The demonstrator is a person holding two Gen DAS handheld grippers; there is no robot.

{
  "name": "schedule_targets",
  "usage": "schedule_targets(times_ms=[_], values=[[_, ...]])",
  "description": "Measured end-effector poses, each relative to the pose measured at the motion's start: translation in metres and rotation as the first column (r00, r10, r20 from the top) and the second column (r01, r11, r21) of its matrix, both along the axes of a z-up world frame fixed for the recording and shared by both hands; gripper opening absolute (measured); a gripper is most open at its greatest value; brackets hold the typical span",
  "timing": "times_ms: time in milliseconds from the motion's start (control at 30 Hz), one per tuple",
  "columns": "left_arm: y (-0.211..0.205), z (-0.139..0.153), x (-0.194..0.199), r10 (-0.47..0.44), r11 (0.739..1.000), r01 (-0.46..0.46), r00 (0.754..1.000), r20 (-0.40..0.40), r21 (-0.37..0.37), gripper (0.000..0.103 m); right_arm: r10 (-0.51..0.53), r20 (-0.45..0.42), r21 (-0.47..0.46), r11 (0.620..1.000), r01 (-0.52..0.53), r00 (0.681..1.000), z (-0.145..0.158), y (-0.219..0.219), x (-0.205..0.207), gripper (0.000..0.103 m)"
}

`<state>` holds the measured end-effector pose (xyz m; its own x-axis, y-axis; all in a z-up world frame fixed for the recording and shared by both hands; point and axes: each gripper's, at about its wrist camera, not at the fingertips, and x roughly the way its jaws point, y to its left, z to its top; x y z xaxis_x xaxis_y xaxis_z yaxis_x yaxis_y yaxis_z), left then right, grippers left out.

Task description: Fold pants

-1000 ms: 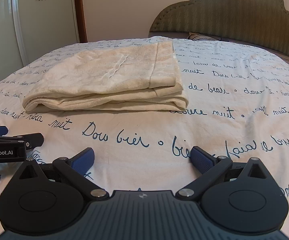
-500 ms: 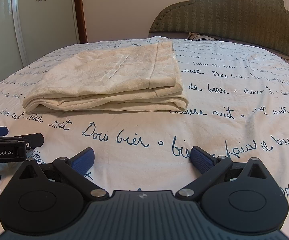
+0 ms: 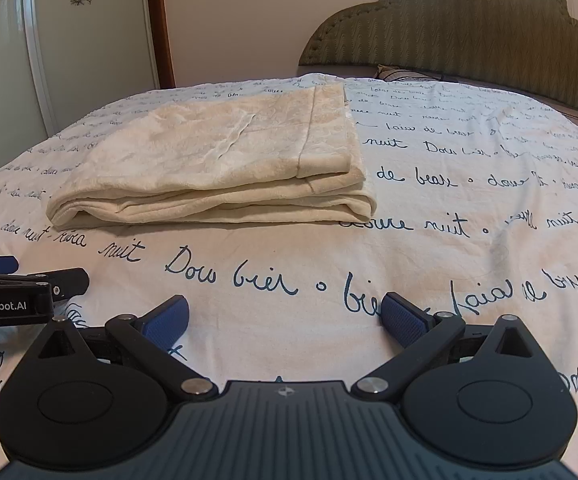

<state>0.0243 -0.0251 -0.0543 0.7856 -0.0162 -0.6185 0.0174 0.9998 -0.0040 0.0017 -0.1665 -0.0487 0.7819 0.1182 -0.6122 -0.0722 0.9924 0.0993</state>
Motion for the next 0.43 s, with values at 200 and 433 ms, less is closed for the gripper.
schedule_targets(times_ms=[200,433], values=[[-0.0002,-0.0001,0.0000,0.000,1.000,0.000,1.000,0.000,-0.003,0.103,0.000,0.000,0.001,1.000,0.000,1.000,0.0001,0.0001,0.0001,0.103],[0.0008,0.0004,-0.0010,0.001,1.000,-0.001,1.000,0.003,-0.016,0.103,0.000,0.000,0.002,1.000,0.000,1.000,0.0000,-0.0001,0.0000,0.103]])
